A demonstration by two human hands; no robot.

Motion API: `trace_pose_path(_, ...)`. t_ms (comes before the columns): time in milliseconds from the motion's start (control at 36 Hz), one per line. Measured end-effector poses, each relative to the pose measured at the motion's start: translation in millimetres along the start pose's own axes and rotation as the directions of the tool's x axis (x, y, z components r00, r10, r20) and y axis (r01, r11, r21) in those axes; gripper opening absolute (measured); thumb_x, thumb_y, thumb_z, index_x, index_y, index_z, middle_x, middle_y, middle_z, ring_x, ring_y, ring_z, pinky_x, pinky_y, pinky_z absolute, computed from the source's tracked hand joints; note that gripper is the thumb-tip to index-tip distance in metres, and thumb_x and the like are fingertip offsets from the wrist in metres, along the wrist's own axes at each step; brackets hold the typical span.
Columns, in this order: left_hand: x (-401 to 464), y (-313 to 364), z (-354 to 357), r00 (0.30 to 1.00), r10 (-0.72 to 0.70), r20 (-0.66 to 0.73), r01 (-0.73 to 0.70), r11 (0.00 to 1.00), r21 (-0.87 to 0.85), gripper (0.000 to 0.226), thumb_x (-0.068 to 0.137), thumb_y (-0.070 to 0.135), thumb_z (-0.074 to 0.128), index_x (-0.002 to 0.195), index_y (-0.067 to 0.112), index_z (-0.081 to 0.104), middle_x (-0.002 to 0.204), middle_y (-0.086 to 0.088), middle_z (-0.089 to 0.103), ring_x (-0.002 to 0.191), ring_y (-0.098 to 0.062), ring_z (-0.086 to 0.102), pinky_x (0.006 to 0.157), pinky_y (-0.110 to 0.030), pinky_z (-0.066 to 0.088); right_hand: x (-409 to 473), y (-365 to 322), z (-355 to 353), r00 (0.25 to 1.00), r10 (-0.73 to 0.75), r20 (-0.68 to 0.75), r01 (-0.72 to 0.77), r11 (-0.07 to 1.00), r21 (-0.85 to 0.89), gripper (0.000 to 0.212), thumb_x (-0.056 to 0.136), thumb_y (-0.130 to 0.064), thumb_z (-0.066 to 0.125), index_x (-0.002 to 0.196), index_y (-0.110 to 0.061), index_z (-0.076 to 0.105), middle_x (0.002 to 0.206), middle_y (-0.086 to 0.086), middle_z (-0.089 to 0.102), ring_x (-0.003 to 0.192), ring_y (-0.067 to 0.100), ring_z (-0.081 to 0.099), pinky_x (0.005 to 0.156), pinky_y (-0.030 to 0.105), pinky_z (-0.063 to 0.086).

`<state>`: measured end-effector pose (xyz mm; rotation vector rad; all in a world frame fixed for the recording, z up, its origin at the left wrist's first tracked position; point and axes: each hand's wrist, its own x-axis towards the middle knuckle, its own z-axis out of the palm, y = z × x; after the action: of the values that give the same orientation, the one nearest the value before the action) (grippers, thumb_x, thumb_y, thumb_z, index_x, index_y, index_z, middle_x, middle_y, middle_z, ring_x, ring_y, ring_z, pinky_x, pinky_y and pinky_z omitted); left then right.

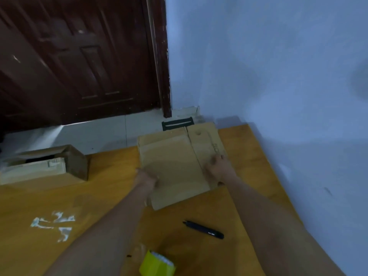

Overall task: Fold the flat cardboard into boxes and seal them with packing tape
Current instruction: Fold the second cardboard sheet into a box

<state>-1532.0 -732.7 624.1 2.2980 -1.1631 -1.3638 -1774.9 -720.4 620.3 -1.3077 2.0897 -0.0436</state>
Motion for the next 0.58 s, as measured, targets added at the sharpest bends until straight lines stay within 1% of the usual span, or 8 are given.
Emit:
trace_pose_path(83,2,1,0,0.992,-0.092,0.081,0.106,0.976,-0.189,0.060,0.089,0.016,0.065,0.139,0.000,0.037,0.137,-0.017,0.047,0.122,-0.039,0.047,0.100,-0.050,0.043,1,4,2,0.997,0.083,0.002,-0.082,0.979,0.188,0.062,0.093,-0.045,0.042,0.144,-0.013,0.027,0.141,0.011,0.034,0.125,0.034,0.038,0.082,0.037,0.046)
trace_pose_path(139,6,-3,-2,0.986,-0.095,0.136,0.134,0.941,-0.311,0.056,0.091,0.013,0.061,0.141,0.005,0.037,0.139,-0.013,0.045,0.124,-0.040,0.045,0.101,-0.053,0.041,-1,7,1,0.995,0.100,-0.003,-0.095,0.945,0.313,0.058,0.094,-0.044,0.042,0.142,-0.013,0.033,0.138,0.011,0.038,0.120,0.033,0.043,0.081,0.037,0.044)
trace_pose_path(194,8,-8,-11,0.989,-0.067,0.131,0.114,0.916,-0.386,0.051,0.092,0.010,0.059,0.139,0.007,0.039,0.140,-0.013,0.045,0.124,-0.041,0.044,0.101,-0.057,0.040,-4,5,-3,0.992,0.125,0.028,-0.123,0.872,0.474,0.053,0.096,-0.042,0.042,0.138,-0.010,0.038,0.131,0.009,0.046,0.113,0.030,0.048,0.082,0.036,0.041)
trace_pose_path(278,7,-16,-29,0.993,-0.011,0.120,0.062,0.900,-0.432,0.042,0.093,0.007,0.056,0.134,0.007,0.045,0.134,-0.011,0.049,0.123,-0.040,0.046,0.102,-0.058,0.039,-13,0,-10,0.987,0.134,0.092,-0.162,0.751,0.640,0.052,0.093,-0.044,0.049,0.132,-0.010,0.048,0.127,0.008,0.053,0.113,0.029,0.051,0.097,0.040,0.042)
trace_pose_path(361,5,-26,-52,0.992,0.084,0.090,-0.045,0.927,-0.372,0.037,0.092,0.006,0.058,0.129,0.006,0.051,0.131,-0.013,0.054,0.121,-0.040,0.049,0.101,-0.057,0.040,-15,-2,-11,0.989,0.103,0.108,-0.150,0.680,0.717,0.072,0.077,-0.062,0.057,0.133,-0.018,0.051,0.130,0.003,0.055,0.117,0.028,0.053,0.104,0.048,0.041)
trace_pose_path(389,6,-29,-61,0.991,0.106,0.079,-0.071,0.932,-0.355,0.036,0.092,0.007,0.058,0.128,0.006,0.051,0.131,-0.014,0.054,0.120,-0.040,0.049,0.100,-0.057,0.041,-19,-9,-12,0.992,0.081,0.095,-0.125,0.661,0.740,0.072,0.077,-0.063,0.058,0.134,-0.021,0.050,0.130,0.000,0.054,0.118,0.027,0.052,0.104,0.047,0.040)
trace_pose_path(472,9,-40,-90,0.989,0.142,0.051,-0.115,0.926,-0.360,0.035,0.093,0.011,0.059,0.126,0.009,0.051,0.130,-0.014,0.053,0.118,-0.039,0.049,0.098,-0.057,0.042,-45,-43,-20,1.000,0.011,0.015,-0.019,0.653,0.757,0.051,0.092,-0.042,0.055,0.137,-0.021,0.045,0.130,0.000,0.053,0.119,0.026,0.051,0.101,0.043,0.042)
trace_pose_path(583,-8,-49,-135,0.978,0.204,-0.047,-0.206,0.897,-0.391,0.030,0.093,0.009,0.057,0.123,0.010,0.053,0.120,-0.012,0.057,0.112,-0.037,0.053,0.096,-0.053,0.045,-73,-85,-13,0.989,-0.075,-0.129,0.148,0.603,0.784,0.036,0.096,-0.020,0.053,0.131,-0.013,0.049,0.122,0.002,0.055,0.115,0.022,0.053,0.090,0.035,0.044)
